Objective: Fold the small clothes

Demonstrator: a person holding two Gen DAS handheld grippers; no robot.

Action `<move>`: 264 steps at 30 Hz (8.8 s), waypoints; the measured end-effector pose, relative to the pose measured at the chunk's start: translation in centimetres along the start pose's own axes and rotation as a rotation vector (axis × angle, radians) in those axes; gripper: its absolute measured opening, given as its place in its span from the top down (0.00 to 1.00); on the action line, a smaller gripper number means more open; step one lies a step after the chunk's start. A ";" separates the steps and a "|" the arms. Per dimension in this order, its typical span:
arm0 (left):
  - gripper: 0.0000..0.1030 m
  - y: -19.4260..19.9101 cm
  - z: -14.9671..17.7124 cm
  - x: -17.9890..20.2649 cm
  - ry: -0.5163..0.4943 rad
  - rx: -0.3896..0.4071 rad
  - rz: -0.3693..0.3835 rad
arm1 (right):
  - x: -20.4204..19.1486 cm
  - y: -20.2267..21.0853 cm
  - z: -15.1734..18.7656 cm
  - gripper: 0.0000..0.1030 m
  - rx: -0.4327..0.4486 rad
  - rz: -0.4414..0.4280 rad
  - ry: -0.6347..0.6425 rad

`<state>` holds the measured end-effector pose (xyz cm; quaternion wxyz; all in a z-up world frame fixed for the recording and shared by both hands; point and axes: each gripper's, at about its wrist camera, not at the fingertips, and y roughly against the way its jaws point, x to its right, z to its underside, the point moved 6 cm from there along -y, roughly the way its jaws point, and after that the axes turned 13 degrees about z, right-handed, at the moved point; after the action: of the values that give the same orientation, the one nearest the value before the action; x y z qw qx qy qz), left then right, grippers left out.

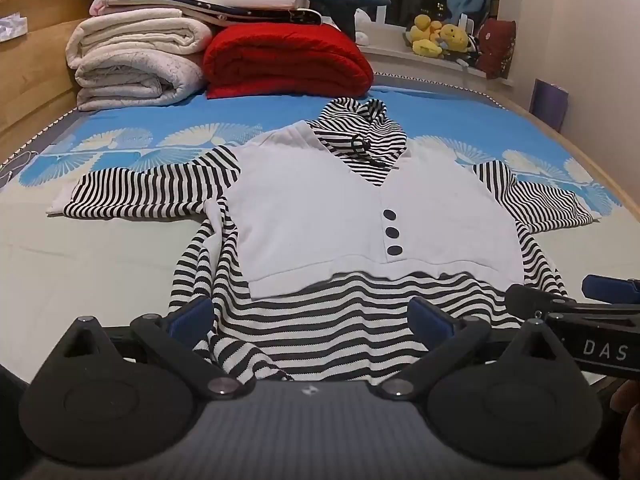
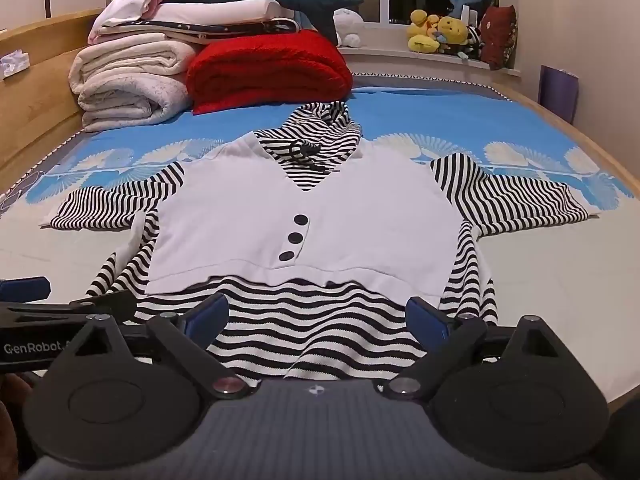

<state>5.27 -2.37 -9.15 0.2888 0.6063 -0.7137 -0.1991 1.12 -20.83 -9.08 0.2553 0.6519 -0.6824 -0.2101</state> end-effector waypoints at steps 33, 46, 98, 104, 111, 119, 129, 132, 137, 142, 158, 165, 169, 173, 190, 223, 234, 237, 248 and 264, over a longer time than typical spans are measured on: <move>0.00 0.1 0.0 0.2 -0.002 0.003 0.007 | 0.0 -0.6 0.3 0.08 -0.018 0.014 0.007; 0.22 0.5 -3.8 -0.8 -0.018 0.091 0.038 | 0.5 -0.5 -0.3 0.16 -0.002 0.023 -0.018; 0.49 -15.3 -21.3 -8.3 0.182 0.034 0.295 | 1.9 -25.9 -14.5 0.58 -0.270 -0.089 -0.320; 0.49 -17.4 -19.2 -16.7 0.297 -0.101 -0.082 | 2.9 -29.8 -12.4 0.56 -0.429 -0.067 -0.521; 0.49 -18.1 -18.8 -18.5 0.359 -0.139 -0.051 | -4.7 -28.8 -14.5 0.53 -0.297 -0.142 -0.223; 0.49 -18.7 -19.0 -18.9 0.354 -0.158 -0.057 | -12.5 -29.5 -10.6 0.57 -0.231 -0.076 0.329; 0.49 -21.0 -17.3 -16.1 0.282 -0.253 0.022 | 2.3 -27.5 -17.5 0.92 -0.098 0.002 -0.364; 0.49 -22.7 -15.2 -15.4 0.285 -0.344 0.044 | 7.6 -30.8 -13.7 0.89 -0.330 0.118 -0.544; 0.49 -23.8 -13.0 -14.4 0.225 -0.430 0.007 | 10.1 -30.0 -13.1 0.86 -0.275 0.122 -0.615; 0.46 -25.1 -11.1 -14.6 0.198 -0.494 -0.037 | 5.5 -32.3 -10.9 0.67 -0.478 -0.131 -0.449; 0.37 -22.3 -17.1 -7.3 0.032 -0.309 0.065 | 33.5 -31.3 -14.1 0.52 -0.194 0.286 -0.721; 0.37 -23.0 -16.5 -7.5 0.047 -0.333 0.059 | 41.5 -35.2 -8.5 0.50 -0.237 0.359 -0.952; 0.37 -23.0 -16.6 -7.7 0.052 -0.328 0.059 | 40.8 -36.3 -6.8 0.53 -0.242 0.333 -1.026; 0.37 -22.7 -16.9 -8.1 0.057 -0.322 0.059 | 41.0 -37.9 -7.2 0.97 -0.202 0.348 -1.006; 0.37 -19.4 -20.4 -15.9 0.298 -0.215 0.034 | -1.5 -19.9 -22.9 0.74 -0.061 -0.595 -0.393; 0.99 -23.3 -15.8 -14.7 0.201 -0.344 -0.075 | 7.9 -31.9 -11.7 0.60 -0.497 0.064 -0.497; 0.74 -23.7 -16.0 -12.9 0.102 -0.345 -0.070 | 4.7 -30.9 -13.5 0.59 -0.409 0.051 -0.312; 0.74 -23.9 -15.9 -12.7 0.101 -0.349 -0.063 | 4.2 -31.4 -13.0 0.58 -0.437 0.042 -0.312; 0.64 -25.1 -14.4 -12.8 0.183 -0.388 -0.009 | 4.1 -30.9 -13.8 0.57 -0.416 0.024 -0.317; 0.21 -19.0 -22.2 -11.0 0.094 0.023 -0.105 | 8.1 -24.7 -18.1 0.57 -0.124 0.177 -0.154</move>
<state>35.06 6.37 -6.33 0.3045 0.6547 -0.6688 -0.1769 31.55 -29.59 -9.70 0.2595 0.5538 -0.7407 -0.2781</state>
